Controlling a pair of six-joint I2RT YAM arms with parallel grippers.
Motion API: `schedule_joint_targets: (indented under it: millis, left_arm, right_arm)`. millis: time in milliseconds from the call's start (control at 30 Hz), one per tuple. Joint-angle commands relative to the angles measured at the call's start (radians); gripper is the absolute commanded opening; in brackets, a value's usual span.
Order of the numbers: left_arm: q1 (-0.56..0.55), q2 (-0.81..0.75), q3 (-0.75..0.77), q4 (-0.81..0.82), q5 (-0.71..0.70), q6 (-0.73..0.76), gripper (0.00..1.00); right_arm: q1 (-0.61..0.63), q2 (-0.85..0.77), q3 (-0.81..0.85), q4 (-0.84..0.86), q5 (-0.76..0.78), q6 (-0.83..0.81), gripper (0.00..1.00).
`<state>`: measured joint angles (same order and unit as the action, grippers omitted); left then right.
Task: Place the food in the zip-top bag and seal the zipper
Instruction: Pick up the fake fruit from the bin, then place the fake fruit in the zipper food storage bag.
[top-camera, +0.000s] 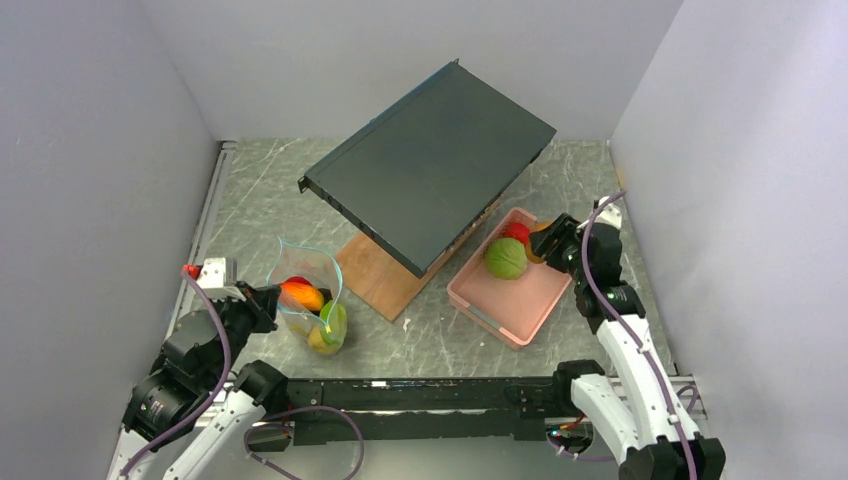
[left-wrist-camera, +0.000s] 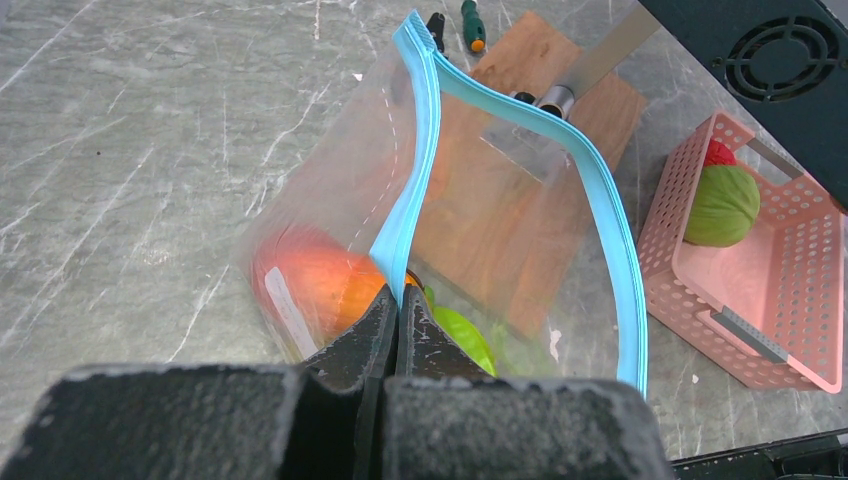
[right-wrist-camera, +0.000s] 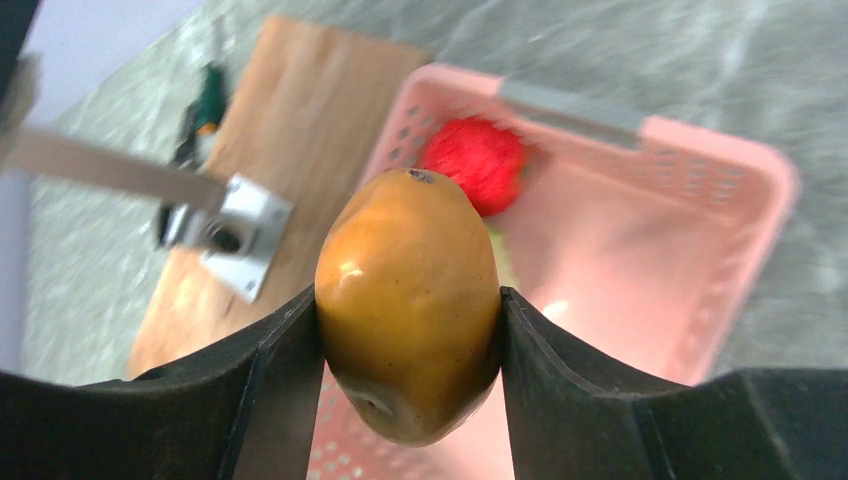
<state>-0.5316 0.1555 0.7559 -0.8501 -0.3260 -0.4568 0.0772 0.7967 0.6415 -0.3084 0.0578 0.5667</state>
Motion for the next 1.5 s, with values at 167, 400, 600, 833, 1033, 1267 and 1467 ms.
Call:
schedule_joint_targets:
  millis: [167, 400, 600, 833, 1033, 1267, 1467]
  left_arm:
    - [0.001, 0.009, 0.014, 0.043, 0.017, 0.008, 0.00]
    - [0.000, 0.000, 0.013, 0.039, 0.009, 0.003, 0.00]
    - [0.000, 0.002, 0.013, 0.040, 0.012, 0.004, 0.00]
    - [0.001, 0.003, 0.013, 0.038, 0.009, 0.003, 0.00]
    - [0.000, 0.013, 0.016, 0.034, 0.004, 0.001, 0.00]
    - [0.000, 0.005, 0.014, 0.035, 0.002, 0.000, 0.00]
    - [0.000, 0.004, 0.016, 0.031, 0.001, -0.002, 0.00]
  right_arm:
    - [0.022, 0.010, -0.048, 0.052, -0.463, 0.060, 0.14]
    - [0.474, -0.049, -0.047, 0.063, -0.143, 0.118, 0.14]
    - [0.697, -0.037, -0.191, 0.225, -0.109, 0.299, 0.14]
    - [1.173, 0.069, -0.135, 0.320, 0.311, 0.282, 0.14]
    - [1.371, 0.291, 0.065, 0.379, 0.416, 0.074, 0.14]
    - [1.420, 0.562, 0.438, 0.335, 0.446, -0.125, 0.14]
    - [1.419, 0.683, 0.635, 0.327, 0.484, -0.215, 0.16]
